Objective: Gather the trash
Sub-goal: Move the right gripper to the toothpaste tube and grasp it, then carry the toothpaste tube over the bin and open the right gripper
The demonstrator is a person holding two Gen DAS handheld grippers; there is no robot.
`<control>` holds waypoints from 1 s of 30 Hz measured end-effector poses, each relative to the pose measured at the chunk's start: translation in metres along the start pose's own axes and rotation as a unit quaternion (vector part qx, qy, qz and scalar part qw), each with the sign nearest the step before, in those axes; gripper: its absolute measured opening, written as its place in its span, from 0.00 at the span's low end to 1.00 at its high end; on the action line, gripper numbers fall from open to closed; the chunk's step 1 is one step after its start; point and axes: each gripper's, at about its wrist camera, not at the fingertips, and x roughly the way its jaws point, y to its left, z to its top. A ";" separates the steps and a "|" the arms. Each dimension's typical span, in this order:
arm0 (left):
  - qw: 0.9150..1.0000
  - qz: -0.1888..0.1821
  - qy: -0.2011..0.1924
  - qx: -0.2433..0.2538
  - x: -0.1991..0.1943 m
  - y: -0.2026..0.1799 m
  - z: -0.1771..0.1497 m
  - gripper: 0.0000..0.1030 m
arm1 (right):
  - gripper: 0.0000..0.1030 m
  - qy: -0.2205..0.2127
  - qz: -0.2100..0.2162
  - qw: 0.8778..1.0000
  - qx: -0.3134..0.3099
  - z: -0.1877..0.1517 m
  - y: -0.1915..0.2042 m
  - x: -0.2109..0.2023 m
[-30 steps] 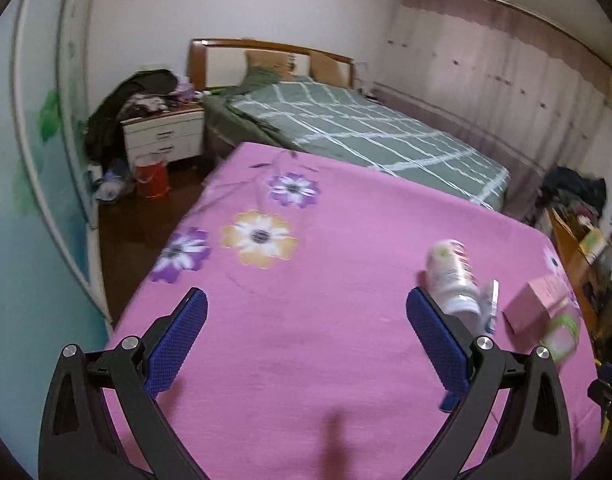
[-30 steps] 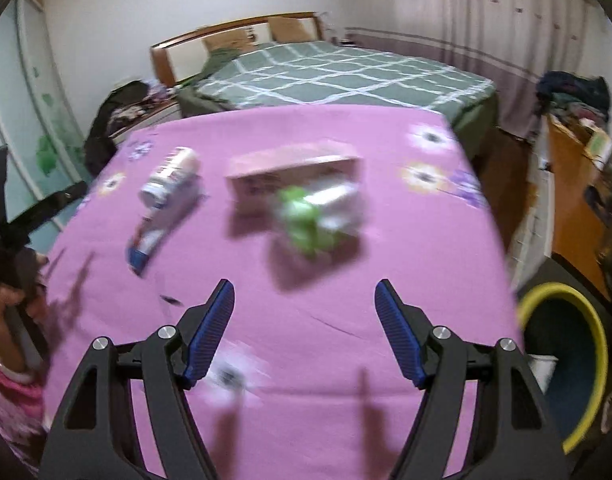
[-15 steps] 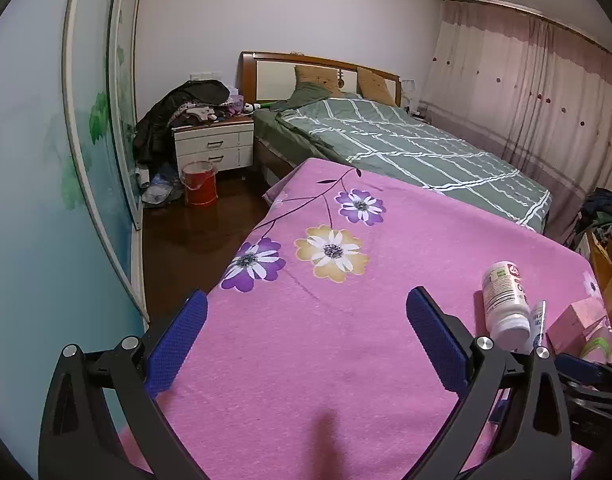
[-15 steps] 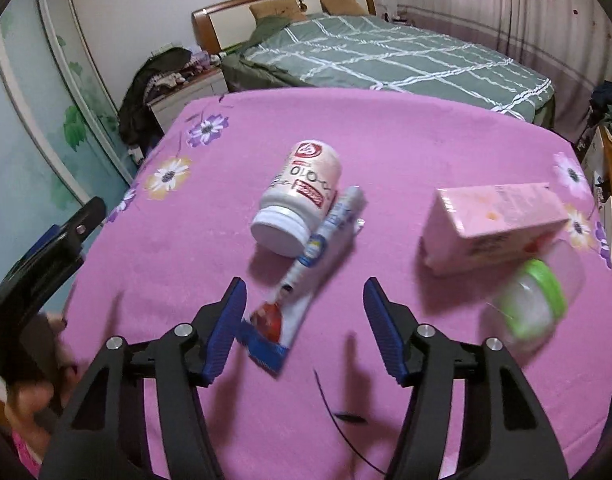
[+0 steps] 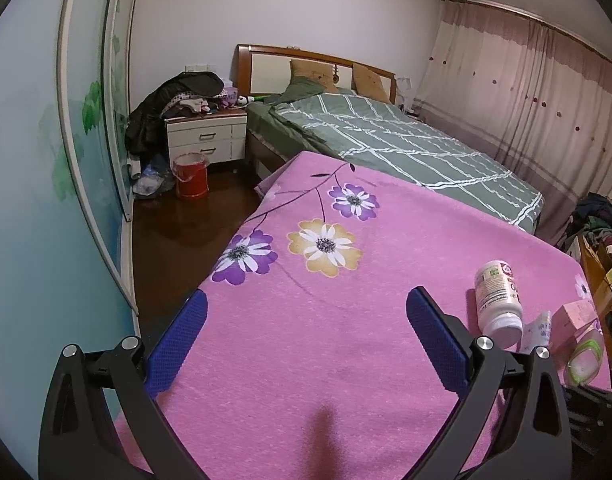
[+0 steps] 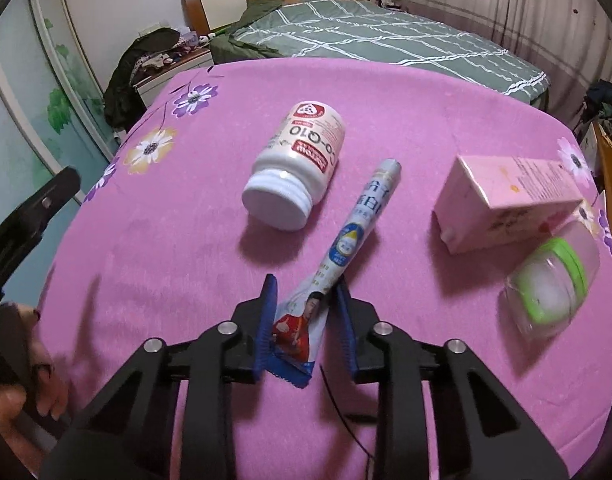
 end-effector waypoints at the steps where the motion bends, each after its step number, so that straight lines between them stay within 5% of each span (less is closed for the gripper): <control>1: 1.000 -0.001 0.002 0.002 0.000 -0.001 -0.001 0.95 | 0.21 -0.001 0.001 1.000 0.001 -0.002 -0.002 -0.003; 9: 1.000 -0.003 -0.002 0.006 -0.001 -0.005 -0.002 0.95 | 0.19 -0.047 0.017 0.999 0.002 -0.039 -0.022 -0.059; 15: 1.000 -0.006 0.001 0.007 -0.002 -0.006 -0.002 0.95 | 0.19 -0.094 -0.017 0.995 0.020 -0.063 -0.060 -0.115; 24: 1.000 -0.009 0.001 0.008 -0.001 -0.007 -0.003 0.95 | 0.19 -0.117 -0.160 0.969 0.145 -0.107 -0.201 -0.164; 30: 1.000 -0.010 0.004 0.018 -0.001 -0.011 -0.004 0.95 | 0.21 -0.105 -0.207 0.949 0.215 -0.135 -0.279 -0.168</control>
